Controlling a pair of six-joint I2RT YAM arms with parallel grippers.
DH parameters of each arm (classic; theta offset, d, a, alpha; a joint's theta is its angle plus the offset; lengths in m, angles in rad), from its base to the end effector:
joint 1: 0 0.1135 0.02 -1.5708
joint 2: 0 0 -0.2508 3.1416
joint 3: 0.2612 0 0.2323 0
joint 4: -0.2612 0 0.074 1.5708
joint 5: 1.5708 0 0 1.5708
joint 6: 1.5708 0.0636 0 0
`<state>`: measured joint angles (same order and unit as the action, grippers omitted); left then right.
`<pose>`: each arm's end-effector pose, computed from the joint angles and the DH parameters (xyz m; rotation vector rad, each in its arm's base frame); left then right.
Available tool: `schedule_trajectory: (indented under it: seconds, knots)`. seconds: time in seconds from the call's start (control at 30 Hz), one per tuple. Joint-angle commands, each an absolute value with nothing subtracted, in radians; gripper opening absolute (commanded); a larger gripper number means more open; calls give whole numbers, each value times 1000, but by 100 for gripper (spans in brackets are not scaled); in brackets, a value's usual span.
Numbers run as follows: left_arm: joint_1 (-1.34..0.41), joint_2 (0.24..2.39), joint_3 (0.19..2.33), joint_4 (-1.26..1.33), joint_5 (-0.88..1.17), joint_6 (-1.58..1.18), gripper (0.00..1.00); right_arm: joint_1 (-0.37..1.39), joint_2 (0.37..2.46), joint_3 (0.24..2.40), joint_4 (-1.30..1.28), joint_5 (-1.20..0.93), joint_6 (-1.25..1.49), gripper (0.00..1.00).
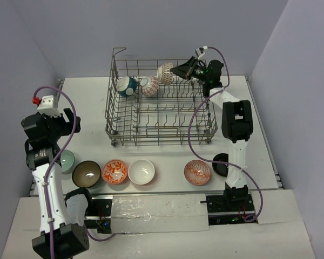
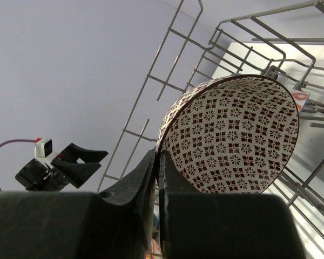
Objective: Load the bowls into the dish rack
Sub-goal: Insert the bowl into the dish rack.
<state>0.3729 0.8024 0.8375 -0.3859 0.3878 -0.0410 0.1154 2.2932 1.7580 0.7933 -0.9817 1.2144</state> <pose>0.1882 0.0478 0.3160 -0.1337 1.8925 -0.1470 0.5057 0.1118 0.2667 -0.0958 1.6760 1.6849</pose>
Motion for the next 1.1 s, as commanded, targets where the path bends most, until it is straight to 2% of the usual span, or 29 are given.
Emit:
schedule_trajectory:
  seconds: [0.0, 1.07]
  knots:
    - [379, 790, 836, -364, 408, -32, 79, 123, 2273, 1781, 893, -988, 1198, 0]
    - [376, 784, 830, -368, 423, -21, 77, 155, 2261, 1677, 750, -993, 1005, 0]
